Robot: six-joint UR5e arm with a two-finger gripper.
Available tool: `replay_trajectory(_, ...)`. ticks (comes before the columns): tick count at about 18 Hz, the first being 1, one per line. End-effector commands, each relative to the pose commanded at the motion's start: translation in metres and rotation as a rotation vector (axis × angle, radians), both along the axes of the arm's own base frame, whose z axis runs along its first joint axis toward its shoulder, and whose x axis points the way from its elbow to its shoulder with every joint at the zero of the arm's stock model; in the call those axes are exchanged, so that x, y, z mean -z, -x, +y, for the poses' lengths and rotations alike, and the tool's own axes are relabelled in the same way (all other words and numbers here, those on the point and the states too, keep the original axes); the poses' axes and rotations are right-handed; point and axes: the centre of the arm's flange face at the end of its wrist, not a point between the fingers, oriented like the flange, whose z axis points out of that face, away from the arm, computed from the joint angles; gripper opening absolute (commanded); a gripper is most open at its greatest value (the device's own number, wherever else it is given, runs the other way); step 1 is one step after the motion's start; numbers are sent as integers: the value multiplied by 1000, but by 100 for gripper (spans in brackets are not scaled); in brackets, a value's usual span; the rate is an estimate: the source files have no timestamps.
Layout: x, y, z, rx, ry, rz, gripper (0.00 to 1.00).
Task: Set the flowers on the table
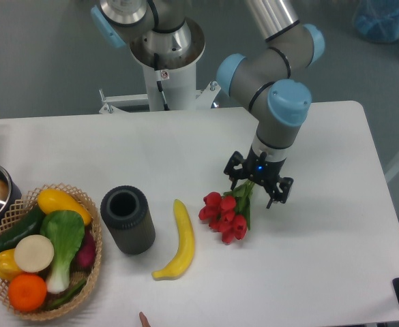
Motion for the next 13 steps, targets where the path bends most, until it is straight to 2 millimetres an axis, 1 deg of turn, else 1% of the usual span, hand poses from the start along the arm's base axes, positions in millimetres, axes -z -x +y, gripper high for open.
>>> replay_trajectory(1,-8,3,-6,-12,-8,11,100)
replay_trajectory(4,-26,8,-12,-25,-26,44,100)
replay_trajectory(10,-71,31,-3,-25,-62,127,100)
replay_trajectory(13,-83,40,-6,-4,-71,154,100)
